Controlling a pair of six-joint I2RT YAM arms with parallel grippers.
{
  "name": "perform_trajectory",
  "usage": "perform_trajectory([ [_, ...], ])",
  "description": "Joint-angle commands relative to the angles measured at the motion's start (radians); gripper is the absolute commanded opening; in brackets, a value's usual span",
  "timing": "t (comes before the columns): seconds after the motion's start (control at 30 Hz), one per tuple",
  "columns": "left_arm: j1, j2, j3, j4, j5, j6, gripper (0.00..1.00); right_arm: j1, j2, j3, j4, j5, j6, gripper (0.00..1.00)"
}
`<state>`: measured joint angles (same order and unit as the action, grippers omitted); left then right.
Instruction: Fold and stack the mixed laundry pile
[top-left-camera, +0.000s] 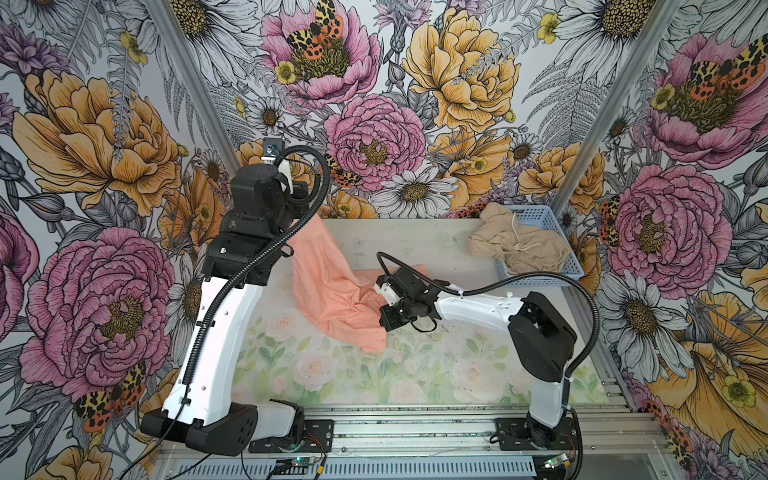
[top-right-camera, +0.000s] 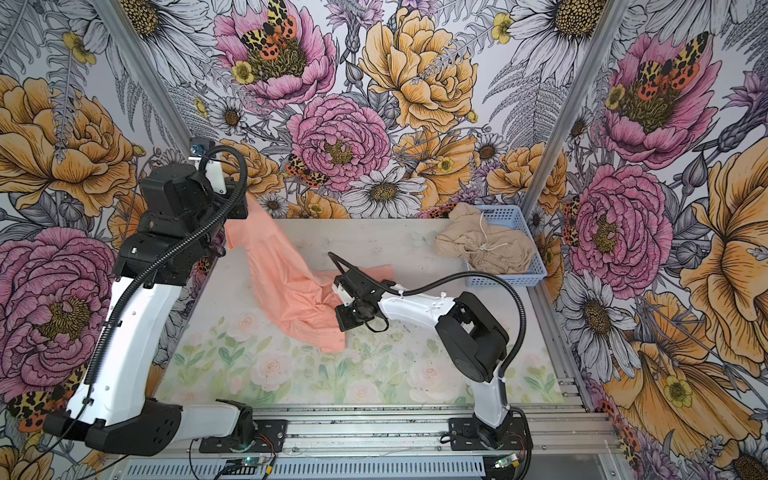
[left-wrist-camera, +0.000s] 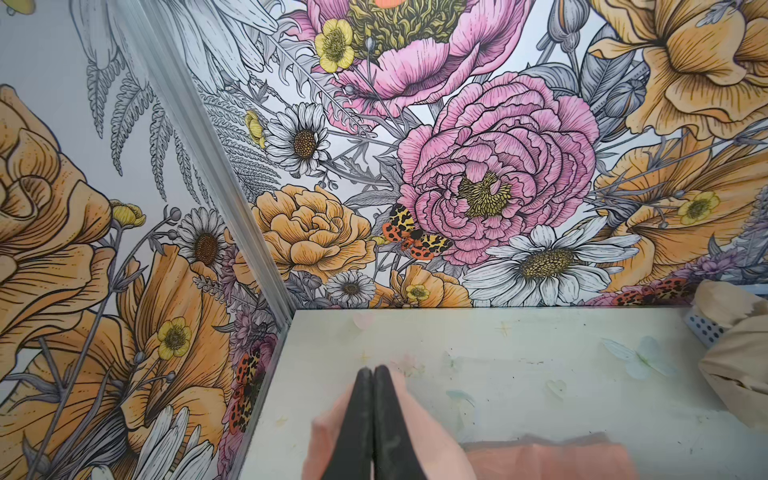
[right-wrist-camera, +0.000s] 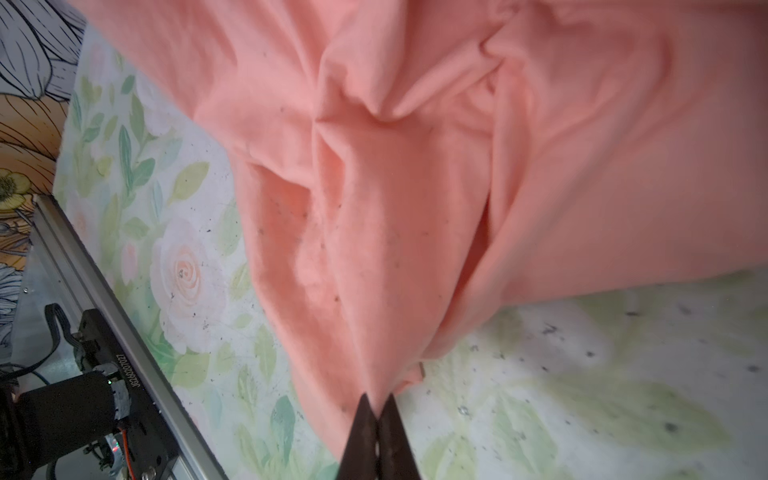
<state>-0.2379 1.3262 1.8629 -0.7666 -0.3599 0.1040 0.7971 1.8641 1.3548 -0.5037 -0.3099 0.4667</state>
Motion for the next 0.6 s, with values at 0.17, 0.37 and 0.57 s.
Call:
perform_trajectory([
  [0.17, 0.049, -0.058, 0.092, 0.035, -0.02, -0.004, 0.0, -0.297, -0.313, 0.142, -0.238, 0.074, -0.171, 0.0],
  [0.37, 0.043, -0.127, -0.013, 0.035, 0.017, -0.099, 0.0, -0.508, -0.301, 0.307, -0.297, 0.081, -0.211, 0.0],
  [0.57, 0.04, -0.222, -0.282, 0.045, 0.033, -0.217, 0.0, -0.518, -0.142, 0.401, -0.37, 0.13, -0.227, 0.48],
])
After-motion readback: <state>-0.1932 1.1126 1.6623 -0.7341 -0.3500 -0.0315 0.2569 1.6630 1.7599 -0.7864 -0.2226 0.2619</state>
